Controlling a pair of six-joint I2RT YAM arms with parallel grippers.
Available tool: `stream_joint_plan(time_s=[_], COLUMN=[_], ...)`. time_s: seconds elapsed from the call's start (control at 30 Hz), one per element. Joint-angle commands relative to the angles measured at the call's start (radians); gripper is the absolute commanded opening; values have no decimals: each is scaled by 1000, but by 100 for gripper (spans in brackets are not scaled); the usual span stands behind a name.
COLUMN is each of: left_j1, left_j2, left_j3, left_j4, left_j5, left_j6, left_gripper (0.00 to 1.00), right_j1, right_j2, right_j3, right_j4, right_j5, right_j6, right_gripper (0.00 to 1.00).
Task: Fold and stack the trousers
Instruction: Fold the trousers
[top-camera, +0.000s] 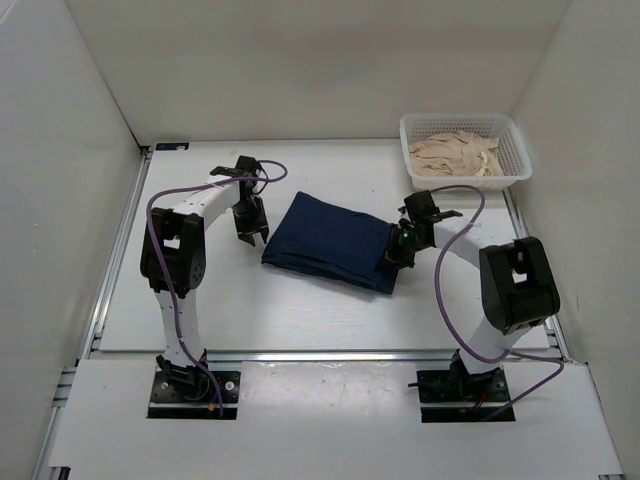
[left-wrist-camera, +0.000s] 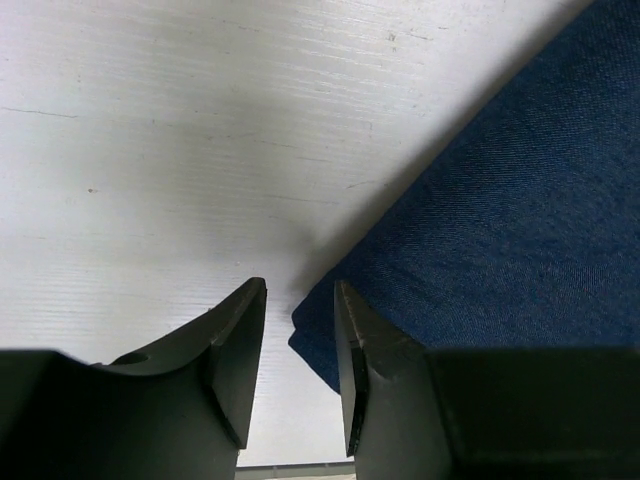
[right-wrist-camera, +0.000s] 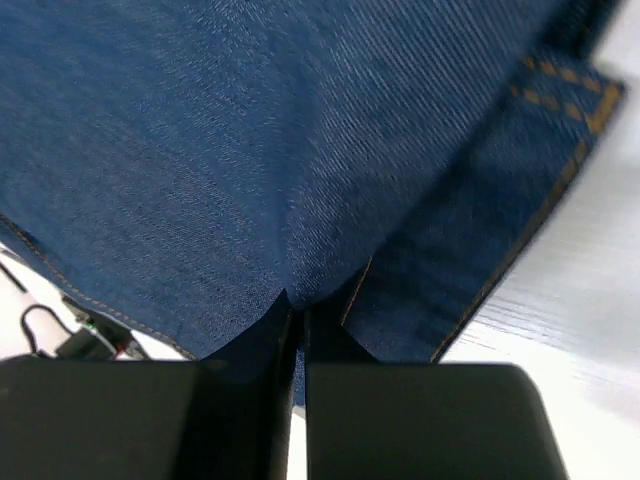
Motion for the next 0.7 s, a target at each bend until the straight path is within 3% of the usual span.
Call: stream_joint_plan(time_s=[0.0, 0.23, 0.43, 0.47, 0.5, 0.57, 0.6, 0.67], left_j1=[-5, -5, -23, -23, -32, -52, -72, -95], left_j2=[-61, -130, -155, -143, -129, -129, -129, -129], left_j3=[-8, -8, -17, -17, -17, -17, -17, -17], left_j4=[17, 17, 8, 8, 8, 8, 8, 8], left_j5=[16, 51, 82, 82, 96, 105, 120, 120], left_j6=[13, 22, 31, 31, 31, 42, 55, 66], left_gripper=[45, 39, 39, 39, 39, 39, 39, 39], right_j1=[0, 0, 0, -9, -9, -9, -9, -9], right_j2=[-70, -191, -208, -195, -164, -153, -162, -182], right_j3=[73, 174, 46, 32, 31, 45, 45, 45], right_j4=[20, -150, -115, -115, -130, -171, -172, -172], right_j5=[82, 250, 474, 564, 606, 653, 654, 611], right_j6=[18, -27, -50, -50, -35, -10, -10, -10], right_gripper=[0, 0, 0, 4, 29, 52, 70, 71])
